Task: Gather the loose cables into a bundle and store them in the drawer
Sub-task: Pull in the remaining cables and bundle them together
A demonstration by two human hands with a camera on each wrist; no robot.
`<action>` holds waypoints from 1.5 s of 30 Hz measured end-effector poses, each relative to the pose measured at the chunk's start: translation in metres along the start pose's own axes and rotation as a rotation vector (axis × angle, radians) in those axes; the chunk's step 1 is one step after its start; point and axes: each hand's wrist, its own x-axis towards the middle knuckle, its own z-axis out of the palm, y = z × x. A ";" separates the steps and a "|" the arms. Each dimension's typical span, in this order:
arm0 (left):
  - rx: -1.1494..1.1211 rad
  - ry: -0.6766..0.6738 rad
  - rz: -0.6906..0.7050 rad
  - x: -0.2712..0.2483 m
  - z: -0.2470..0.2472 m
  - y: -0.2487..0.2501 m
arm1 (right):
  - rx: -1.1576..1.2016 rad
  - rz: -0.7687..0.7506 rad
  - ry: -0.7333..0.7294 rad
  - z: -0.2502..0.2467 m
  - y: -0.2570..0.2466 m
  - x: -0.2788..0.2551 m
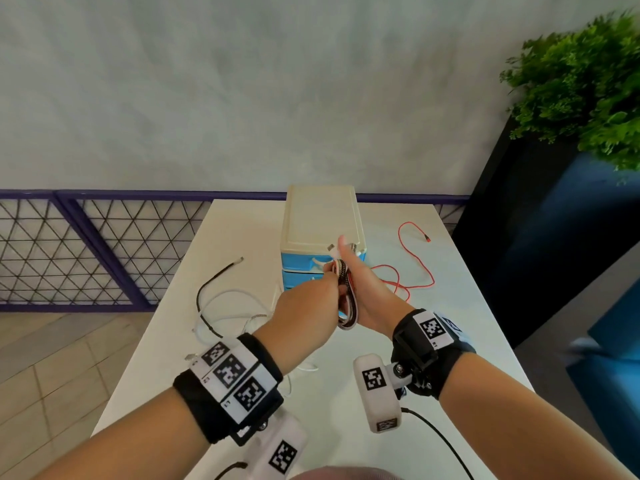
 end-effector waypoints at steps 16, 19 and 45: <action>-0.598 -0.581 0.049 0.017 -0.005 -0.012 | -0.149 -0.277 0.145 -0.005 0.001 0.018; -0.531 -0.620 0.130 0.014 -0.006 -0.015 | 0.049 -0.324 0.123 0.003 -0.007 0.017; -0.550 -0.150 0.103 0.006 0.066 -0.086 | 0.144 -0.536 0.314 0.009 -0.052 -0.005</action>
